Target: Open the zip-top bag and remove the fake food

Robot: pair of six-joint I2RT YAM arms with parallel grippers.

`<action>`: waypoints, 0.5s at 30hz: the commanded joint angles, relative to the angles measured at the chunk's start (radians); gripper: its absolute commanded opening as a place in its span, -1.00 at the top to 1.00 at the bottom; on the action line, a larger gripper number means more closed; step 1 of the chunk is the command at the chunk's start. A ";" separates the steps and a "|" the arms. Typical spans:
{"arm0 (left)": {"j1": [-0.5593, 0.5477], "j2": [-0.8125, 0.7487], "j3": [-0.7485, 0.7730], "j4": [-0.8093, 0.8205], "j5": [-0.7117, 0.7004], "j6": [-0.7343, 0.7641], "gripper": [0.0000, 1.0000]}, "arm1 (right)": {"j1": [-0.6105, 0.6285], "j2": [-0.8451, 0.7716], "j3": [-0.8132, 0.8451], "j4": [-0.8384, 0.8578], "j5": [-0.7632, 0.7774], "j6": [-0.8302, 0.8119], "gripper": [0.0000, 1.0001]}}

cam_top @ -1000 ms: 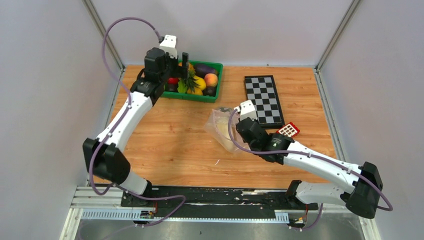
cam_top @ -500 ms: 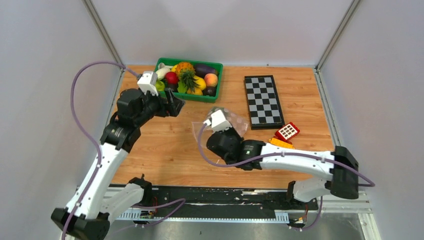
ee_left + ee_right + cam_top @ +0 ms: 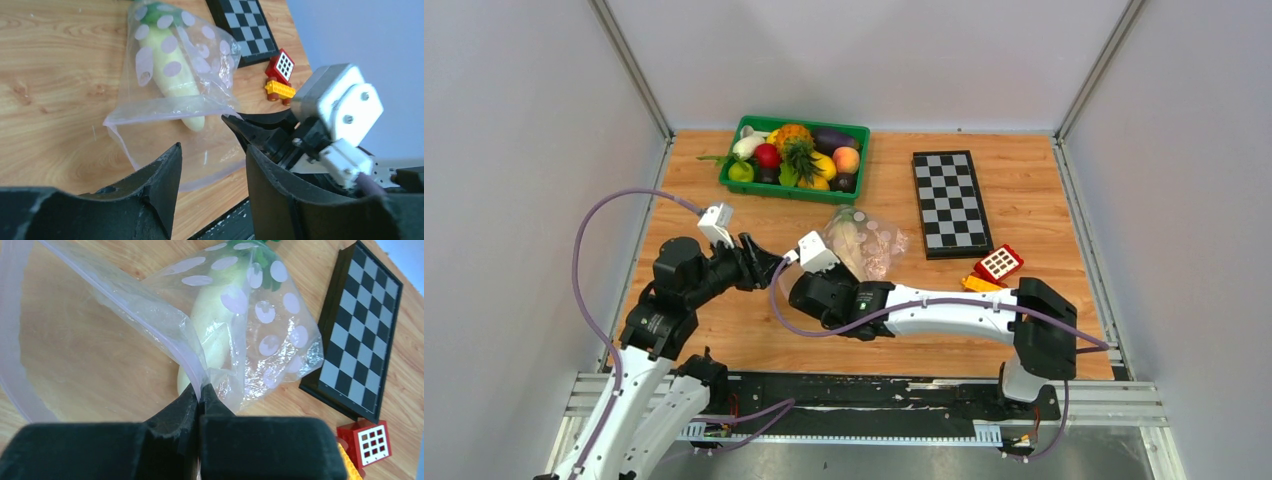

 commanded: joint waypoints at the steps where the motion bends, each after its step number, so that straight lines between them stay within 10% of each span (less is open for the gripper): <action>1: -0.008 -0.006 -0.068 0.088 0.079 -0.082 -0.10 | -0.003 0.015 0.062 0.040 -0.051 0.043 1.00; 15: -0.266 0.134 -0.251 0.358 -0.116 -0.195 -0.02 | -0.038 -0.039 0.058 0.077 -0.177 0.104 1.00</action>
